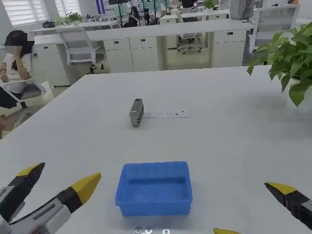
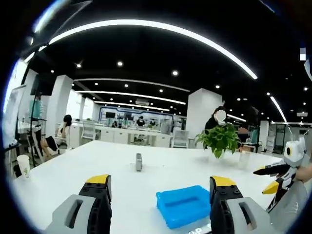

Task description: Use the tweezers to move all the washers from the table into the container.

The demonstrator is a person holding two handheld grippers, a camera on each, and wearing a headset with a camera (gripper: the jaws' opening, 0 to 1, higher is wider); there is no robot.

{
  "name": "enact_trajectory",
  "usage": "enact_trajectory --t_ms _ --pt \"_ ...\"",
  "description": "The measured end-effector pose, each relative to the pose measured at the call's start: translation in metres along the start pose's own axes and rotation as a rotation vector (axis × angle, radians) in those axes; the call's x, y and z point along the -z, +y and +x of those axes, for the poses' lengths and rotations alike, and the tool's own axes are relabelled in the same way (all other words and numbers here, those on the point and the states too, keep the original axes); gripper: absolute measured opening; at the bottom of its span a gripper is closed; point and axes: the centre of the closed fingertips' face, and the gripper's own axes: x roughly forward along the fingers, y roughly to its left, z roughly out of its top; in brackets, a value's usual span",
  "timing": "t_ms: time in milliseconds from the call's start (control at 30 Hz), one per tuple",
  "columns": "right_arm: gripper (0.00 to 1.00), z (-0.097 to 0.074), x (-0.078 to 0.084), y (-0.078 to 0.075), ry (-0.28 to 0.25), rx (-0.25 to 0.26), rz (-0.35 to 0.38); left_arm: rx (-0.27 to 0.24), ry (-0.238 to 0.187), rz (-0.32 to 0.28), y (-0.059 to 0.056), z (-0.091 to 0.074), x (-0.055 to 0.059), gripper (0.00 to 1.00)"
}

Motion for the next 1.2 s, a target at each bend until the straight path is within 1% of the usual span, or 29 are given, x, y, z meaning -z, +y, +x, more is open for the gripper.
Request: enact_trajectory --t_ms 167,267,633,933,1200 --pt "0.71 -0.0004 0.0002 -0.0014 0.001 0.008 0.0 -0.016 -0.013 -0.002 0.0036 -0.0018 -0.0027 0.82" --pt "0.7 -0.0005 0.0005 -0.002 0.002 0.01 0.002 -0.015 -0.018 -0.005 0.0035 -0.0022 -0.0035 0.82" --pt "0.7 -0.0016 0.001 -0.004 0.003 0.018 0.004 0.002 0.0 0.005 -0.0015 -0.0008 -0.0002 0.81" --pt "0.7 -0.0012 0.0025 -0.0036 0.01 0.016 -0.001 -0.001 0.004 0.005 -0.0009 -0.0007 0.0007 0.81" --pt "0.69 -0.0014 0.0033 -0.0042 0.014 0.019 0.002 0.005 0.019 0.011 -0.0027 0.0002 0.0034 0.81"
